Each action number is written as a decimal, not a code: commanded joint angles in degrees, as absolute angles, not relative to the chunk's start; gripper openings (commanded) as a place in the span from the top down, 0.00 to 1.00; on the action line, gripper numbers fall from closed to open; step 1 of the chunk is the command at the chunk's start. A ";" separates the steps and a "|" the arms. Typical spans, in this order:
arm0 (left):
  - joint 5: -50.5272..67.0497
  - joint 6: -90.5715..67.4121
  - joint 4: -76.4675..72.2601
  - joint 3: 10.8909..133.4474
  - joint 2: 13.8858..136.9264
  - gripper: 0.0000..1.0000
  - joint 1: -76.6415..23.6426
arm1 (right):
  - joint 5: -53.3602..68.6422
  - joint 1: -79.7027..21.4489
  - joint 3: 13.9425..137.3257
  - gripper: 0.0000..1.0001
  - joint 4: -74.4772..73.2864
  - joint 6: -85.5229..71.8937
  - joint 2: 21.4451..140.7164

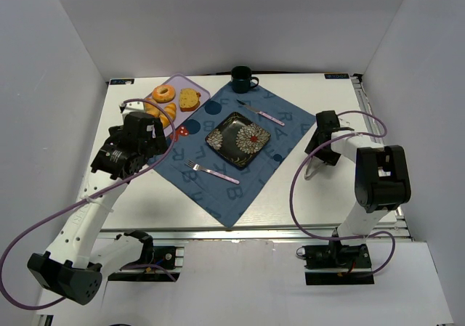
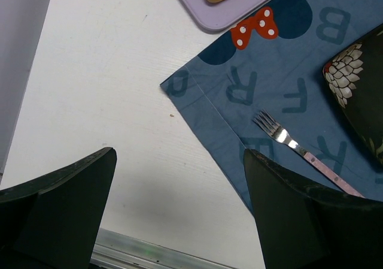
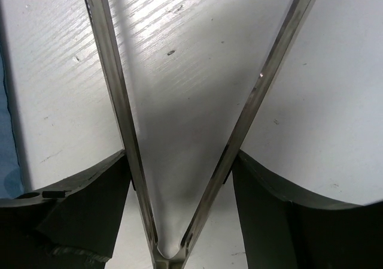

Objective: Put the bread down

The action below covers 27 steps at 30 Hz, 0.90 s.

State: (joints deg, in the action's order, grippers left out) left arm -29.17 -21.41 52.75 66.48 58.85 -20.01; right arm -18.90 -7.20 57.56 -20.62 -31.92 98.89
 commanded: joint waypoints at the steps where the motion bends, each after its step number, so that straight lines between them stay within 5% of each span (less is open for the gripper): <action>1: -29.97 -20.92 53.17 67.76 58.54 0.02 -20.21 | -18.55 -7.12 57.83 0.28 -19.16 -36.64 99.93; 16: -28.66 -21.09 51.24 66.97 58.01 0.02 -20.21 | -18.03 -13.79 67.75 0.41 -35.40 -25.76 76.65; 27: -27.77 -22.50 50.97 67.76 57.83 0.02 -20.83 | -10.28 -31.70 88.92 0.45 -46.75 -18.81 82.60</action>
